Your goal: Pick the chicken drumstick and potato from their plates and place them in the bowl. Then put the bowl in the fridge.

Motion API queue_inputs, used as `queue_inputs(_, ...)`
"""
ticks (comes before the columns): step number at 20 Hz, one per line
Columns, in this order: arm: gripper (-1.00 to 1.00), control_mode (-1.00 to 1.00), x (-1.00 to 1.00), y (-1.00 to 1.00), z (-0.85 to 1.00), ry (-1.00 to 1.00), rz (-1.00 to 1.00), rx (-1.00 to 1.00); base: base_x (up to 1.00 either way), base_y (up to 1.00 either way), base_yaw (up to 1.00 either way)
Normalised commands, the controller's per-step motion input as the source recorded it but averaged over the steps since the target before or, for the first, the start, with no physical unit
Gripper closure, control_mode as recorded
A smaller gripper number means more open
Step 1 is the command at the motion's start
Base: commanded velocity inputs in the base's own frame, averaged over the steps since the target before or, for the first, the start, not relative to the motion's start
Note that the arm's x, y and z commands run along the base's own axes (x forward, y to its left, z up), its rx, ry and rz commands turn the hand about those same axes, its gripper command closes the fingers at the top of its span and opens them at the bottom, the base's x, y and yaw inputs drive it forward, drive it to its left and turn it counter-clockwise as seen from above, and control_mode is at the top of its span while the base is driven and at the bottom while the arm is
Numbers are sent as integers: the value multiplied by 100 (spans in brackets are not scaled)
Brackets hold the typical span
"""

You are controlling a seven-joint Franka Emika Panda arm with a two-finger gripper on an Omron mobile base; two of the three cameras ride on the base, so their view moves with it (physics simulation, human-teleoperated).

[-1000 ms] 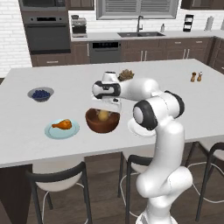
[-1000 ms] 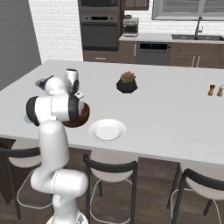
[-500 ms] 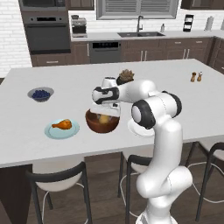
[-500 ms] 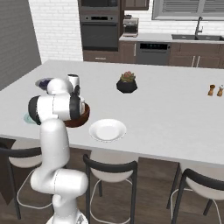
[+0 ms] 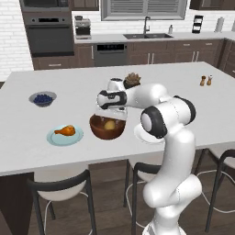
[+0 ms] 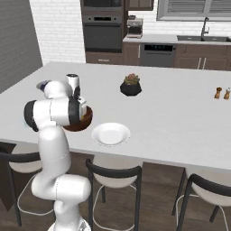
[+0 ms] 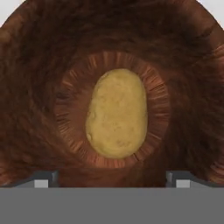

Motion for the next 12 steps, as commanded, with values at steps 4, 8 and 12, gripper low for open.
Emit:
queue_inputs(4,-100,-100,-65,-2,71,-1,2,-4,0,0,0)
queue_inputs(8,-100,-100,-77,-47,59,-2,8,0,0,0,0)
queue_inputs(12,-100,-100,-98,-74,23,-8,20,0,0,0,0)
